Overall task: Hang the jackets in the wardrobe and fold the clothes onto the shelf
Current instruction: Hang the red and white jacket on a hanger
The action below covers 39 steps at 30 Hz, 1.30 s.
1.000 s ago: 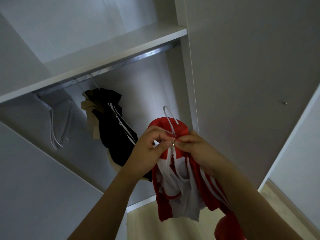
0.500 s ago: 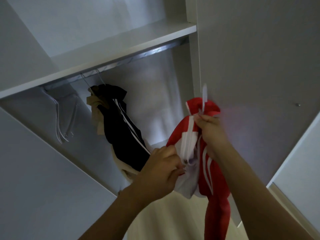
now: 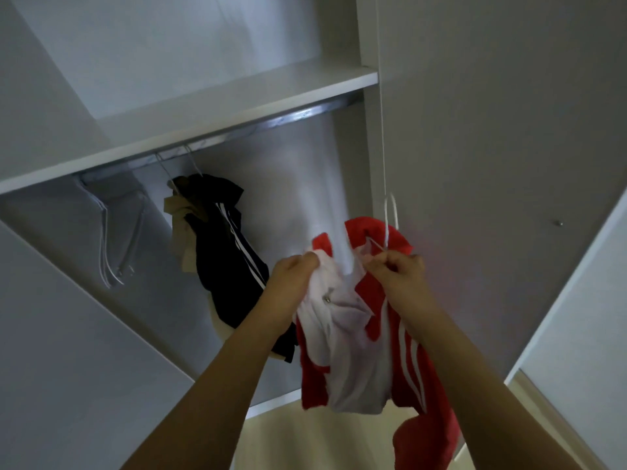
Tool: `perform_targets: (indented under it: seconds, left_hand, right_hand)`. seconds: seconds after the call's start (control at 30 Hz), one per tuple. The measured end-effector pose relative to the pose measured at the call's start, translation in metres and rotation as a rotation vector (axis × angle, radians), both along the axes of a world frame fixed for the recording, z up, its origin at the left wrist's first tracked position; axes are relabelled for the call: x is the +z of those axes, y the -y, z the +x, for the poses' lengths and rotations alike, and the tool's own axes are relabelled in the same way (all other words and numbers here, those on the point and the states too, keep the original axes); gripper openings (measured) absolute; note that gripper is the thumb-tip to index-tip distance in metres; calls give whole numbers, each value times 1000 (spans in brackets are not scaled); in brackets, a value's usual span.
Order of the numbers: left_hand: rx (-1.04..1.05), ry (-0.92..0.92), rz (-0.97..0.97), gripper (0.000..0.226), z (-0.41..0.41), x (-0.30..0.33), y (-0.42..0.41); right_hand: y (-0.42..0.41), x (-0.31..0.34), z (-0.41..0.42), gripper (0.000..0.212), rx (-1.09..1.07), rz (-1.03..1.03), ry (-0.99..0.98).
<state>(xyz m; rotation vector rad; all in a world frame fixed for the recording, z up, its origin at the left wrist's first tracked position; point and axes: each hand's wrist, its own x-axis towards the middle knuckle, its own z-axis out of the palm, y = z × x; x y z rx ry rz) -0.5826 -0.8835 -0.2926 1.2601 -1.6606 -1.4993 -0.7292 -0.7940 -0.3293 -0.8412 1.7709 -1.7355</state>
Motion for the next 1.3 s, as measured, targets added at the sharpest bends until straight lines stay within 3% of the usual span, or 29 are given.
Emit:
perform_targets:
  seconds: [0.1, 0.27, 0.4, 0.6, 0.7, 0.83, 0.93, 1.07, 1.13, 1.2, 1.3]
  left_hand:
    - [50, -147, 63, 22, 3, 4, 2]
    - [-7, -194, -21, 16, -2, 0, -21]
    - [66, -98, -103, 12, -3, -6, -25]
    - [264, -68, -146, 21, 2, -15, -21]
    - [375, -73, -169, 21, 9, -16, -15]
    - [412, -68, -290, 27, 19, -17, -20]
    - [488, -83, -335, 18, 30, -12, -17]
    - [542, -16, -425, 25, 42, -2, -14]
    - [539, 38, -546, 30, 45, 3, -18]
    - [510, 36, -624, 20, 48, 13, -18]
    - [482, -43, -591, 17, 51, 29, -7]
  right_hand:
    - [-12, -7, 12, 40, 92, 54, 46]
    - [-18, -1, 26, 46, 350, 185, -11]
    - [-13, 0, 26, 28, 420, 307, -139]
    - [-3, -9, 28, 25, 412, 290, -272]
    - [6, -17, 15, 28, 289, 245, -316]
    - [26, -13, -2, 28, 181, 152, -374]
    - [41, -8, -5, 30, 143, 109, -444]
    - [59, 3, -4, 29, 118, 89, -410]
    - [64, 15, -6, 29, 179, 109, -390]
    - [63, 28, -5, 26, 329, 174, -419]
    - [55, 37, 2, 23, 566, 251, -342]
